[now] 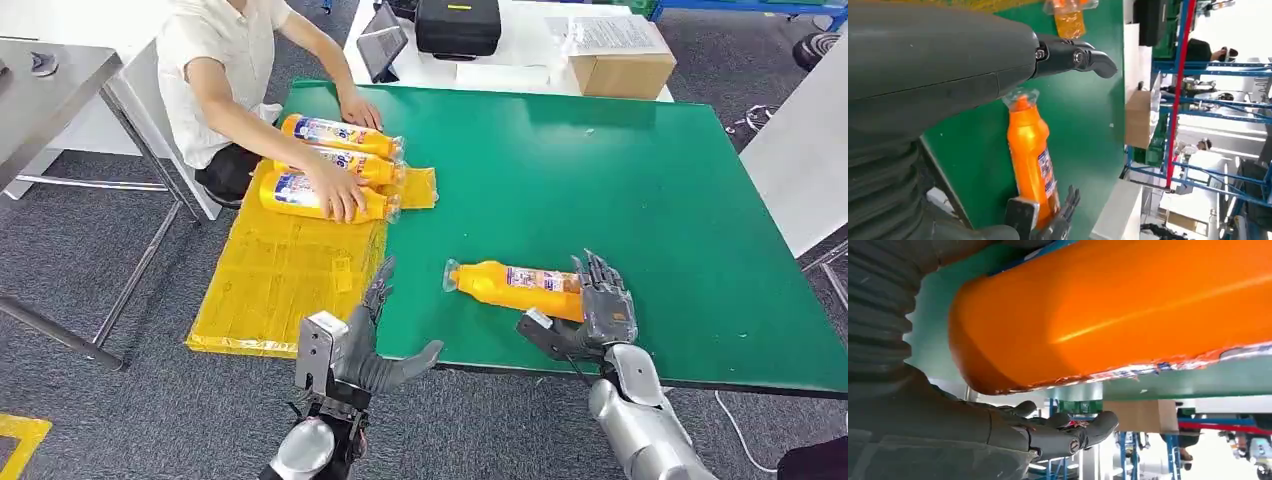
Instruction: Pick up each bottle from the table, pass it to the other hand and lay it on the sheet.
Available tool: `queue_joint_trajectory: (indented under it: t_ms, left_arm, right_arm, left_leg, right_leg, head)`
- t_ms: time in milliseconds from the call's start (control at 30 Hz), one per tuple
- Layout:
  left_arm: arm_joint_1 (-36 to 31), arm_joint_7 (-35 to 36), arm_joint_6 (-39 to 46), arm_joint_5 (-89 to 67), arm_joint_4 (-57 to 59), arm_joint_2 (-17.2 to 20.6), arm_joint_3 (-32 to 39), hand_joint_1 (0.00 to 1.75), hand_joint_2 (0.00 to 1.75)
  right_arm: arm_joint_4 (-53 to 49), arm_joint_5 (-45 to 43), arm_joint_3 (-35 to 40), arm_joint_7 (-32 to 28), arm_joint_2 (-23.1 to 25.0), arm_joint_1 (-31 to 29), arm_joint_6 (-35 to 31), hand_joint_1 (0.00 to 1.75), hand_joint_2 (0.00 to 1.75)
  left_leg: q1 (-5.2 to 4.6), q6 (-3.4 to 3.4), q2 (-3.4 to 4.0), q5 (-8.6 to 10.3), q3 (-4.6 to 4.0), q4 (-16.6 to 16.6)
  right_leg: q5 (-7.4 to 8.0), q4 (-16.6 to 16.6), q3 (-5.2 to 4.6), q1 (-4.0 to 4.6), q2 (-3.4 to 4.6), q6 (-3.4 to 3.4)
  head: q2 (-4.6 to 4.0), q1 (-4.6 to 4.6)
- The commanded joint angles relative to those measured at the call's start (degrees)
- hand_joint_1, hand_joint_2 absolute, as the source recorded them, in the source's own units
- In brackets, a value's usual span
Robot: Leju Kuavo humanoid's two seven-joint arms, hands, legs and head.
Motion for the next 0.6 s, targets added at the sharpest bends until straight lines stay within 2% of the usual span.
queue_joint_trajectory:
  t_ms: [33, 100, 200, 267, 333, 367, 433, 467, 500, 533, 567, 600]
  left_arm:
    - [-0.5, 0.3, 0.5, 0.6, 1.7, 0.9, -1.3, 0.00, 1.75]
    - [-0.2, 0.8, 0.7, 0.3, 1.0, 0.9, -1.3, 0.00, 1.75]
    - [-0.3, 0.8, 0.7, 0.3, 1.0, 1.0, -1.2, 0.00, 1.75]
    - [-0.4, 0.8, 0.7, 0.3, 1.2, 1.0, -1.1, 0.00, 1.75]
    - [-0.4, 1.0, 0.4, 0.3, 1.2, 0.9, -0.8, 0.00, 1.75]
    - [-0.4, 1.0, 0.3, 0.3, 1.2, 0.9, -0.7, 0.00, 1.75]
    - [-0.8, 1.0, -0.1, 0.8, 1.6, 0.8, -0.5, 0.00, 1.75]
    - [-1.1, 0.3, 0.1, 1.5, 1.9, 0.8, -0.3, 0.00, 1.75]
    - [-1.3, -0.4, 0.4, 2.3, 2.2, 0.6, 0.3, 0.00, 1.75]
    - [-1.3, -1.5, 1.2, 2.8, 2.2, 0.3, 1.1, 0.00, 1.75]
    - [-1.3, -1.8, 1.7, 3.1, 2.2, 0.2, 1.7, 0.00, 1.75]
    - [-1.6, -1.7, 2.4, 5.1, 2.9, 0.2, 3.0, 0.00, 1.75]
  right_arm:
    - [9.1, -1.5, 6.2, 2.6, -1.4, -2.1, 10.6, 1.73, 1.75]
    - [9.9, -1.4, 7.1, 4.6, -2.0, -2.4, 13.9, 1.75, 1.75]
    - [9.8, -1.5, 7.2, 4.5, -2.2, -2.3, 13.8, 1.75, 1.75]
    - [10.1, -2.1, 6.9, 4.8, -2.1, -2.2, 14.6, 1.75, 1.75]
    - [10.1, -3.0, 7.0, 5.1, -2.7, -1.6, 16.2, 1.75, 1.75]
    - [9.9, -4.7, 6.4, 3.9, -2.7, -1.1, 17.0, 1.75, 1.75]
    - [8.2, -20.1, -2.0, -7.5, -0.6, 1.1, 27.9, 1.75, 1.75]
    - [7.3, -27.2, -5.6, -10.5, 0.5, 2.2, 34.3, 1.75, 1.75]
    - [5.9, -29.4, -6.2, -11.5, 1.0, 3.5, 34.3, 1.75, 1.75]
    - [4.1, -29.6, -5.5, -12.9, 1.3, 4.4, 31.6, 1.75, 1.75]
    - [3.6, -30.8, -6.0, -13.8, 1.9, 4.6, 31.5, 1.75, 1.75]
    - [0.5, -35.5, -6.9, -15.7, 3.6, 5.3, 33.4, 1.75, 1.75]
  left_leg:
    - [0.07, -0.11, 0.02, -0.02, 0.28, -0.1]
    - [0.06, -0.13, 0.19, -0.05, 0.40, -0.1]
    - [0.05, -0.11, 0.27, -0.06, 0.54, 0.0]
    - [0.09, -0.13, 0.05, -0.03, 0.58, 0.0]
    - [0.08, -0.11, -0.03, -0.02, 0.65, -0.1]
    - [0.08, -0.04, 0.00, -0.04, 0.70, -0.1]
    - [0.09, -0.05, -0.01, -0.06, 0.80, -0.2]
    - [0.11, -0.04, 0.02, -0.09, 0.86, -0.1]
    - [0.13, -0.06, -0.05, -0.09, 0.90, -0.2]
    - [0.12, -0.04, 0.01, -0.13, 1.07, -0.2]
    - [0.15, -0.09, -0.06, -0.13, 1.12, -0.2]
    - [0.20, -0.11, 0.11, -0.30, 1.29, -0.2]
  right_leg:
    - [0.05, -0.1, 0.25, 0.07, 0.10, -0.10]
    - [0.12, -0.1, 0.30, 0.06, 0.24, -0.21]
    - [0.13, -0.1, 0.34, 0.05, 0.34, -0.20]
    - [0.02, -0.1, -0.11, 0.09, 0.12, -0.34]
    - [-0.04, -0.2, 0.04, 0.08, 0.08, -0.22]
    - [-0.06, -0.2, 0.10, 0.08, 0.14, -0.19]
    - [0.01, -0.3, 0.21, 0.09, 0.13, -0.05]
    - [-0.01, -0.2, 0.32, 0.11, 0.14, -0.04]
    - [-0.03, -0.3, 0.40, 0.13, 0.08, -0.06]
    - [-0.05, -0.3, 0.51, 0.11, 0.11, -0.04]
    - [-0.05, -0.4, 0.55, 0.15, 0.04, -0.07]
    - [-0.09, -0.4, 0.69, 0.18, 0.22, -0.11]
  head:
    - [0.00, 0.00]
    - [0.00, 0.00]
    - [0.00, 0.00]
    - [0.00, 0.04]
    - [0.00, 0.02]
    - [0.00, 0.02]
    - [0.00, 0.00]
    - [0.00, 0.02]
    - [0.00, 0.00]
    - [0.00, 0.02]
    - [0.00, 0.07]
    - [0.00, 0.11]
